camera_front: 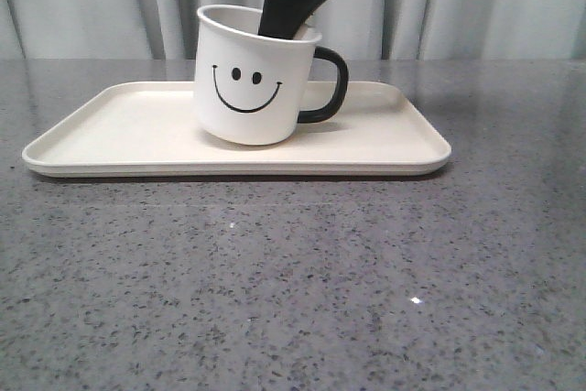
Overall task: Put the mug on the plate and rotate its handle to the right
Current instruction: 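Lower the mug back onto the tray with the right gripper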
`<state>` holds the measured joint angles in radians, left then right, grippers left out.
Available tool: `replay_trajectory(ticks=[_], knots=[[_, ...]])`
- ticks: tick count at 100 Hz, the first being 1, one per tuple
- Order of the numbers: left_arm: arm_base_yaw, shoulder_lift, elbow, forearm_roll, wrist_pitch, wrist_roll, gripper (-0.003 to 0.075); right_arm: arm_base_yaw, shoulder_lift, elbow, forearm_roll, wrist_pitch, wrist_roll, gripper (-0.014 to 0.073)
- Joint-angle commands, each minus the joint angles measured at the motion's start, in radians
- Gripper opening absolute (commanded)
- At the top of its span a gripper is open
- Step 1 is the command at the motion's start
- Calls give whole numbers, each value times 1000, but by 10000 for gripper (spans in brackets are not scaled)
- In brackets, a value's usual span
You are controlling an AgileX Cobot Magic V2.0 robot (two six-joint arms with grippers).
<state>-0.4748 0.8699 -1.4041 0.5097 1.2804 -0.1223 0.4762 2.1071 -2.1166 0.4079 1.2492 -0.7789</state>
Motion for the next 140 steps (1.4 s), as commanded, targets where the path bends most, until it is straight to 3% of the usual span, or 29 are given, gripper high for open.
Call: replay_trajectory(ticks=[1,25,82,107,140], knots=[[-4,-3,-20,23,-20,-10,-20,1,-58,-25,32,86,-8,-95],[-4,-3,-20,22,-20,-10,-20,1,-58,-25,38,86,-8,21],[-4,-3,-20,22,-20,-10,-20,1,-60,-25,39,86,-8,29],[-4,-3,-20,22,-20,-10,-20,1,-61,-25,39,86,0,168],[-4,-3,-20,22,-20,-10,-20,1,-61,-26,39,86,0,173]])
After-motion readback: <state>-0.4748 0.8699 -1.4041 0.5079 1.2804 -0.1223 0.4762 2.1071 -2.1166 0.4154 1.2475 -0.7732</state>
